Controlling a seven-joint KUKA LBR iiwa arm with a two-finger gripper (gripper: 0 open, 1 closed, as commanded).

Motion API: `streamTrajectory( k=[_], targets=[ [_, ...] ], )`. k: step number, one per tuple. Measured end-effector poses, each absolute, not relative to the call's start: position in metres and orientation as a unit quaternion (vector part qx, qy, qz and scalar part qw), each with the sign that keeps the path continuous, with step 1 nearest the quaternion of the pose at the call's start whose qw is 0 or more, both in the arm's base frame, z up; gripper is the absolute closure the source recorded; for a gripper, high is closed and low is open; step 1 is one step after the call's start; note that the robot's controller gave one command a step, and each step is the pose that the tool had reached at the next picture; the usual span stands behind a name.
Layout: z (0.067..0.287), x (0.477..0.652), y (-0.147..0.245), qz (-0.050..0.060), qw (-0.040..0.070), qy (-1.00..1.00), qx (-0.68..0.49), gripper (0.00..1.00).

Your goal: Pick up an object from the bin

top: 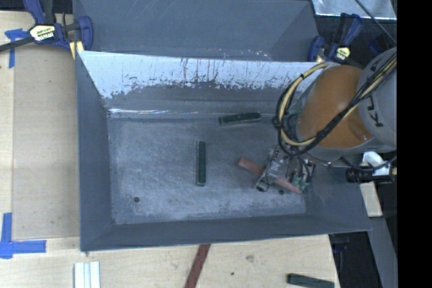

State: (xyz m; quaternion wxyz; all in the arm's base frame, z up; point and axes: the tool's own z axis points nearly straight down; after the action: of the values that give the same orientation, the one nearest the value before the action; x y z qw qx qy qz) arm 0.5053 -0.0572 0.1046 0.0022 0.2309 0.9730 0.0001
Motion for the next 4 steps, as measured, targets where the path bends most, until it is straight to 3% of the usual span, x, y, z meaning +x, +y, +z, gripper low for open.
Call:
streamTrajectory(
  k=[2, 4],
  targets=[
    [0.113, 0.504, -0.057, 0.000, 0.000, 0.973, 0.230, 1.00],
    [0.141, 0.504, -0.057, 0.000, -0.001, 0.973, 0.230, 1.00]
  ],
)
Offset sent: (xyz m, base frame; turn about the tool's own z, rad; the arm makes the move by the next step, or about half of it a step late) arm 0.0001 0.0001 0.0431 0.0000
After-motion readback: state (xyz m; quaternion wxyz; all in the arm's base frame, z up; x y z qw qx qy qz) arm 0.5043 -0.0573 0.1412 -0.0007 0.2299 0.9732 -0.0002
